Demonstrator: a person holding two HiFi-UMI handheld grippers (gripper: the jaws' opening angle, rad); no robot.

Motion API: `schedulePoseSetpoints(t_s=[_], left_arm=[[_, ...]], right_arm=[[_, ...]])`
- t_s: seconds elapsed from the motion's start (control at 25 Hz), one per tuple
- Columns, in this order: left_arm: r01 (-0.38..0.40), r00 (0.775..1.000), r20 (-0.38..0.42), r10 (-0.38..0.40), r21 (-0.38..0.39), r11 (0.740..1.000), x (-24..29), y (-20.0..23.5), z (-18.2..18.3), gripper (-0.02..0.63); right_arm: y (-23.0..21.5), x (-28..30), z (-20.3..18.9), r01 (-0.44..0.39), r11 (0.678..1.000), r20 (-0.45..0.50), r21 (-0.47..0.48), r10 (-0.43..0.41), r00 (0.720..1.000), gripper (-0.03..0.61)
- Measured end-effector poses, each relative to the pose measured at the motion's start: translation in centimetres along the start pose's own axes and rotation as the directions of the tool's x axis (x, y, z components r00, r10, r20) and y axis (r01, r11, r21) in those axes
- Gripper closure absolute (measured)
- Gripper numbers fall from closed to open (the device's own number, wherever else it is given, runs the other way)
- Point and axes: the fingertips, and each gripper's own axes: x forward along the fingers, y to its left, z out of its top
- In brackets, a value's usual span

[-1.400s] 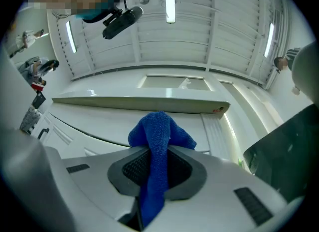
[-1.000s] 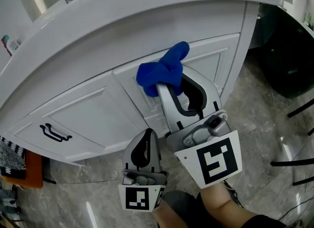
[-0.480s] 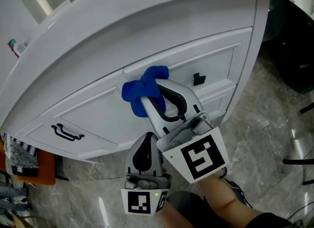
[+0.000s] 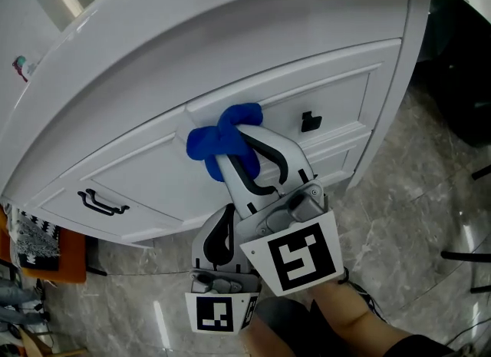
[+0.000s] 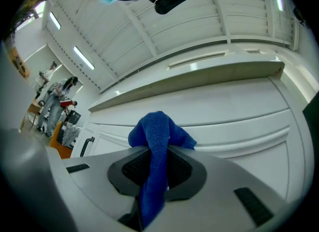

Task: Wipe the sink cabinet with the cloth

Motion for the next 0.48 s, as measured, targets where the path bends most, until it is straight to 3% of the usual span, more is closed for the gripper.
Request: schedulePoseSetpoints(t_s=[0.08, 0.48], left_arm=[[-0.001, 1.0, -0.021, 0.001, 0.015, 1.0, 0.4, -0.5, -0.4, 0.609], [0.014, 1.0, -0.017, -0.014, -0.023, 1.0, 2.1, -1.9, -1.1, 0.609]], right_arm=[[-0.1, -0.3, -0.7, -0.024, 0.998, -0.029, -0.059, 0.023, 0.999, 0.518], [-0.2, -0.4, -1.1, -0.085, 0.989, -0.062, -0.12, 0.078, 0.995, 0.518]])
